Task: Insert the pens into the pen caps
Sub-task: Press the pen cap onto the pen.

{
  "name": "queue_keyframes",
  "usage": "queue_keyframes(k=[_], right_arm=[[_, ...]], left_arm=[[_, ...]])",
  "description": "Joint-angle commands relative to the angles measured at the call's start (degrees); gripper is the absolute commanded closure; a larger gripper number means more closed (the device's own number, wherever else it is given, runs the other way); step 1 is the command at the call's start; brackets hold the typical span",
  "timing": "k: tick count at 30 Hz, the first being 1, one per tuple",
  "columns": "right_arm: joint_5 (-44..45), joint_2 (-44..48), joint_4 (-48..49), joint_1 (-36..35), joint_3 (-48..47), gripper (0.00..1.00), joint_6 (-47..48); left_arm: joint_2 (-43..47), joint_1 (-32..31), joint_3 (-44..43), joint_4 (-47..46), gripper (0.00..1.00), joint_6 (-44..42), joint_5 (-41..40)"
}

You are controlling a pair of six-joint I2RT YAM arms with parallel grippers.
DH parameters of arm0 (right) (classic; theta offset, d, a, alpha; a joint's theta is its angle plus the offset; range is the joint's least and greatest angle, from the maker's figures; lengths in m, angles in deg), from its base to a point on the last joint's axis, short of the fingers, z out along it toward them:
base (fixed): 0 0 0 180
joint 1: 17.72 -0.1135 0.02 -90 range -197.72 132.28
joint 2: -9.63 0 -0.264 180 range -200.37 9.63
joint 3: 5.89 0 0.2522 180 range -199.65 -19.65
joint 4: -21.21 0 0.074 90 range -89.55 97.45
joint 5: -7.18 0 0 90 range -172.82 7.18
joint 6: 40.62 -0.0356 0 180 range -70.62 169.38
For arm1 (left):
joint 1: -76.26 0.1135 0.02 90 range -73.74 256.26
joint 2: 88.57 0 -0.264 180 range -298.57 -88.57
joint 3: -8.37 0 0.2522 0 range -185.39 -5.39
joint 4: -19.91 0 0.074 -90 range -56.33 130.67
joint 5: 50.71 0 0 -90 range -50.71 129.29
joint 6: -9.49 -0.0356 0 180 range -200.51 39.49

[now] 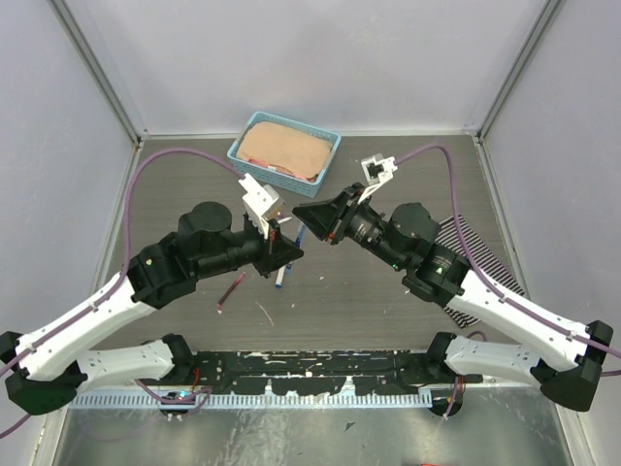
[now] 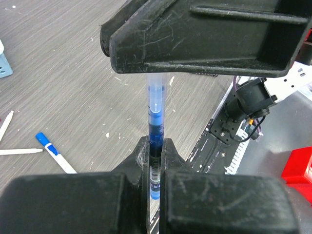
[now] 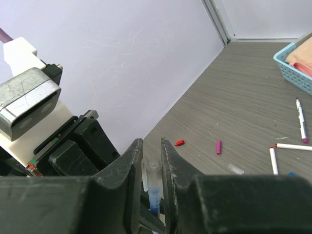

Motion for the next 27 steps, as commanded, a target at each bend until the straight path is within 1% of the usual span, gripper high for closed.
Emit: queue_keyframes(k=[1, 4, 6, 9, 11, 14, 19, 22, 23, 25, 27], right_arm=[[-6.6, 0.5, -9.2, -1.8, 6.4, 1.00, -7.8], [-6.0, 0.9, -9.1, -2.4, 8.2, 1.00, -9.5], [-4.6, 1.1, -9.0, -4.2, 9.1, 1.00, -8.5], [-0.3, 0.2, -10.8, -8.1, 9.0, 1.00, -4.0], [4.5, -0.7, -12.7, -10.7, 8.9, 1.00, -1.6], [9.1, -0.8, -13.5, -13.6, 9.5, 1.00, -0.2], [8.5, -0.1, -12.7, -14.0, 12.8, 1.00, -3.2], [7.6, 0.5, -10.0, -14.1, 15.8, 1.00, -6.5], [7.7, 0.3, -9.3, -14.2, 16.6, 1.00, -6.8], [9.4, -0.4, -9.7, -15.1, 16.8, 1.00, -6.0], [13.7, -1.4, -10.8, -16.6, 16.2, 1.00, -4.2]], left_arm=[[0.4, 0.9, -5.9, -16.5, 1.00, -1.9, -4.9], [0.2, 1.0, -6.3, -17.7, 1.00, -1.4, -5.5], [-0.1, 1.0, -6.8, -18.6, 1.00, -0.9, -5.5], [-1.0, 0.9, -8.2, -18.2, 1.00, -0.7, -4.6], [-1.5, 0.9, -8.6, -18.4, 1.00, -0.2, -3.9], [-1.4, 0.9, -8.6, -19.0, 1.00, 0.1, -3.9], [-0.1, 0.9, -7.6, -21.4, 1.00, 0.3, -4.6], [1.6, 0.9, -5.3, -24.8, 1.00, 0.8, -6.1], [1.6, 0.9, -5.5, -24.5, 1.00, 0.9, -6.3], [1.3, 1.0, -5.3, -24.3, 1.00, 1.2, -6.2], [1.1, 1.0, -5.2, -24.4, 1.00, 1.6, -5.8]])
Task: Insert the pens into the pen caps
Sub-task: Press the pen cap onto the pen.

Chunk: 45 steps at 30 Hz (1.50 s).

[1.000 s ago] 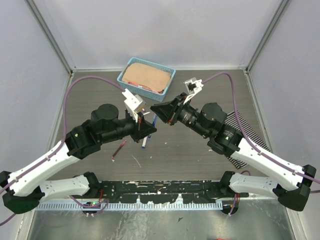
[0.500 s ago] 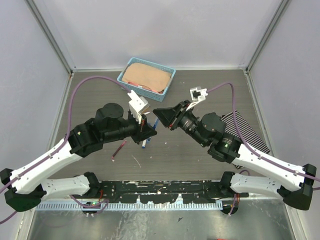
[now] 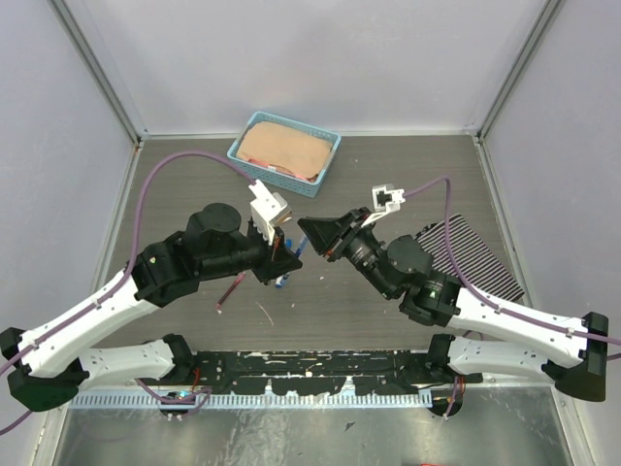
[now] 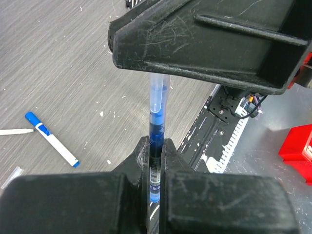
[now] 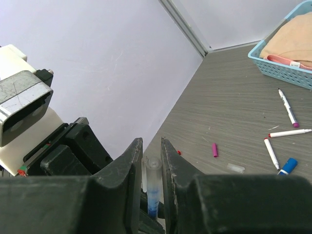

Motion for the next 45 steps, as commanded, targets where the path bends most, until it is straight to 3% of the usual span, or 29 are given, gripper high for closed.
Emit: queue_keyframes(k=[1, 8, 18, 24, 28, 34, 41, 43, 45], right_arm=[[-5.7, -5.4, -20.4, -7.2, 4.5, 1.00, 1.2], [-0.4, -5.0, -20.3, -9.6, 7.0, 1.00, -0.9], [-3.7, -2.4, -15.9, -9.5, 8.3, 0.99, -6.7], [3.6, 0.9, -20.6, -9.5, 0.4, 0.67, -2.6], [10.7, 2.3, -25.0, -9.4, -8.8, 0.44, 1.1], [15.3, 7.2, -25.9, -9.5, -11.0, 0.38, 5.0], [21.1, 5.8, -40.2, -9.1, -12.9, 0.35, 2.4], [19.2, 4.6, -41.6, -7.4, -13.6, 0.30, 2.4], [12.0, 3.8, -41.9, 0.0, -14.0, 0.29, 2.2]], left_arm=[[2.4, 1.5, -3.8, -30.0, 1.00, 2.0, -7.3], [2.7, 1.5, -2.7, -30.7, 1.00, 2.7, -7.7], [2.6, 1.4, -1.2, -30.3, 1.00, 3.4, -6.5], [2.7, 1.4, 1.6, -24.5, 1.00, 0.6, -6.3], [3.9, 1.5, 8.7, -23.1, 1.00, -0.9, -7.5], [6.0, 1.5, 16.9, -21.3, 1.00, 1.1, -9.1], [5.3, 1.5, 17.0, -16.0, 1.00, 3.3, -14.3], [3.4, 1.5, 15.9, -13.4, 1.00, 4.3, -15.0], [1.3, 1.5, 15.1, -11.6, 1.00, 5.5, -15.9]])
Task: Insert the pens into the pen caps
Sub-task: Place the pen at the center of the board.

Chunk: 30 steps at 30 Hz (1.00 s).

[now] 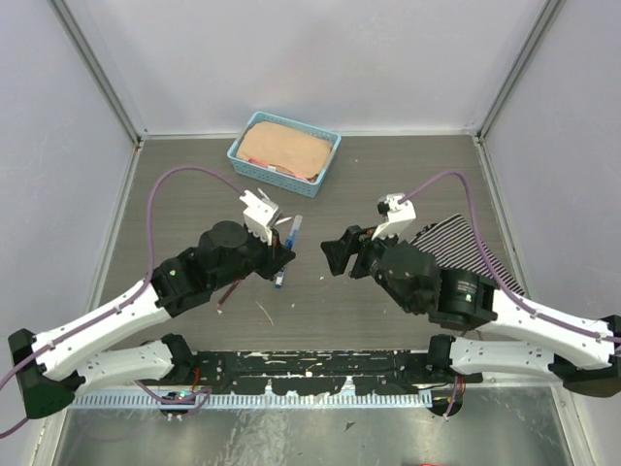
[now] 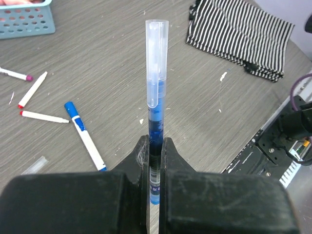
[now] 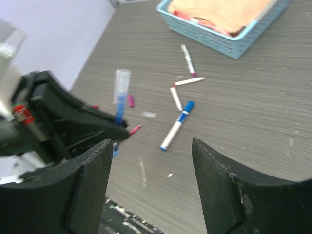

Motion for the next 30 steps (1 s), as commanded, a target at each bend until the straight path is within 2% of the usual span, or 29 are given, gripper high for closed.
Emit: queue_keyframes(k=[1, 5, 9, 10, 17, 23, 30], right_arm=[[-10.9, -1.8, -3.9, 12.6, -2.0, 0.28, -0.6], [-31.1, 0.5, 0.1, 29.8, 3.2, 0.28, -1.2], [-45.4, 2.0, 2.7, 40.5, 8.7, 0.27, -3.3], [-46.6, 2.9, 3.6, 41.9, 10.1, 0.26, -3.9], [-41.8, 9.8, -0.7, 42.8, 13.0, 0.26, -4.2], [-39.8, 13.3, -5.1, 42.7, 13.5, 0.27, -4.0], [-40.4, 14.9, -5.6, 42.7, 15.7, 0.26, -5.1]], left_arm=[[-4.1, 0.2, -2.9, 4.2, 1.00, 3.6, -4.4], [-8.8, 0.2, -4.3, 7.6, 1.00, 8.6, -10.0], [-16.1, 0.2, -7.4, 11.5, 1.00, 12.2, -11.4], [-17.9, 0.2, -8.0, 11.4, 1.00, 12.9, -10.8], [-33.1, 0.3, -12.6, 15.4, 1.00, 17.4, -12.8], [-40.9, 1.6, -14.4, 13.8, 1.00, 19.6, -11.0], [-48.4, 3.1, -17.6, 13.6, 1.00, 20.0, -9.2]])
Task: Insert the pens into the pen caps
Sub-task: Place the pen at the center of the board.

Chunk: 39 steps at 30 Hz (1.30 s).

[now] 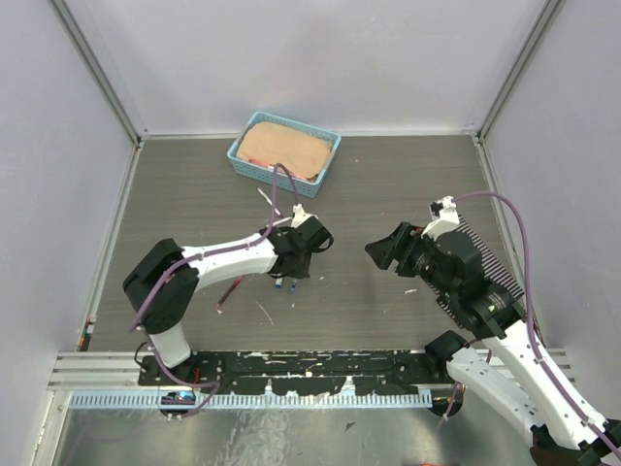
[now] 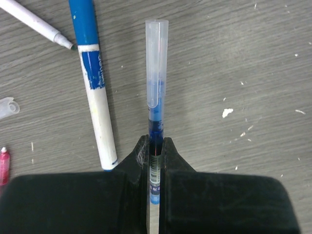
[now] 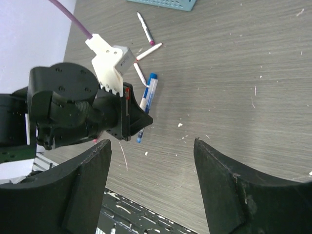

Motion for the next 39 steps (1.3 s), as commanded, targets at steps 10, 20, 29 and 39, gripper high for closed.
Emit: queue_keyframes(k=[10, 20, 29, 39], right_arm=[[-0.6, -0.2, 0.0, 0.1, 1.1, 0.26, -0.6], [-1.0, -0.9, 0.3, 0.1, 1.3, 0.26, -0.5], [-1.5, -1.3, 0.3, 0.2, 1.2, 0.26, -0.3], [-0.7, -1.0, -0.9, 0.1, 0.2, 0.26, 1.3]], left_arm=[[-6.8, 2.7, -3.9, -0.3, 0.97, 1.7, 0.2], [-8.5, 3.3, -3.8, -0.9, 0.76, 1.4, 0.6], [-6.9, 3.3, -3.5, -1.0, 0.69, 1.5, 0.6], [3.6, 3.4, -5.8, -1.0, 0.67, -4.4, 2.4]])
